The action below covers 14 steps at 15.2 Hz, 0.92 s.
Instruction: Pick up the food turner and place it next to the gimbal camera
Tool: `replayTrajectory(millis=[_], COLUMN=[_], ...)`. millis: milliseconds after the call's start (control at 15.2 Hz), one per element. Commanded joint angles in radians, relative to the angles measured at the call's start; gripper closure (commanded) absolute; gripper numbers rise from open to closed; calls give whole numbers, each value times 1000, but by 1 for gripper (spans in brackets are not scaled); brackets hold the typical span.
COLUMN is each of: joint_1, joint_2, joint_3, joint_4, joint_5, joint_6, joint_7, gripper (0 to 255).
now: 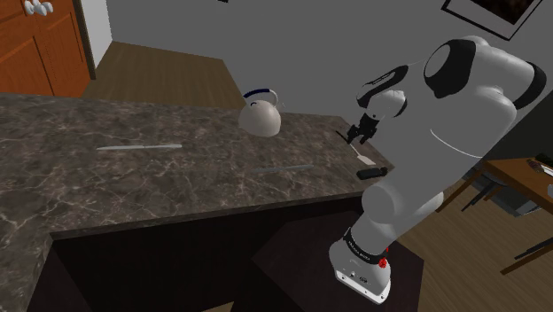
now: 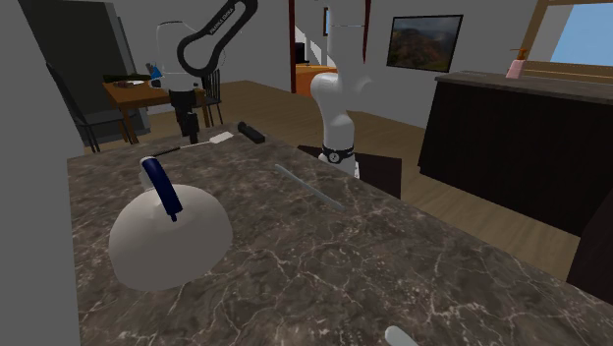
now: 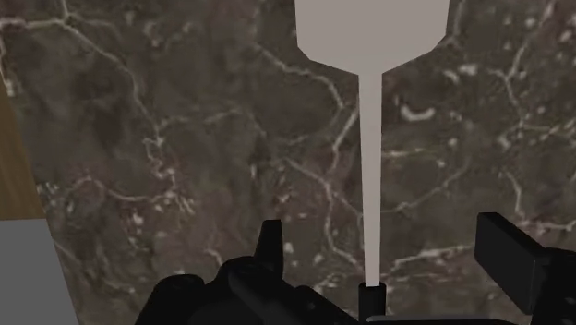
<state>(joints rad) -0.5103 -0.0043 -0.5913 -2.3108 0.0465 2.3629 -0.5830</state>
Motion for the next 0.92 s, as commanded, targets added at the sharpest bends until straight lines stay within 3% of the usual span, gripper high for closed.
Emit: replayTrajectory(millis=[0,330,858], joint_1=[0,-2,-3], joint_2=[0,-94,-94], joint_3=[0,6,7], joint_4=[0,48,48], joint_5=[0,-71,-71], joint_6=[0,-126,-126], joint_7=[0,52,52], gripper=[0,0,0])
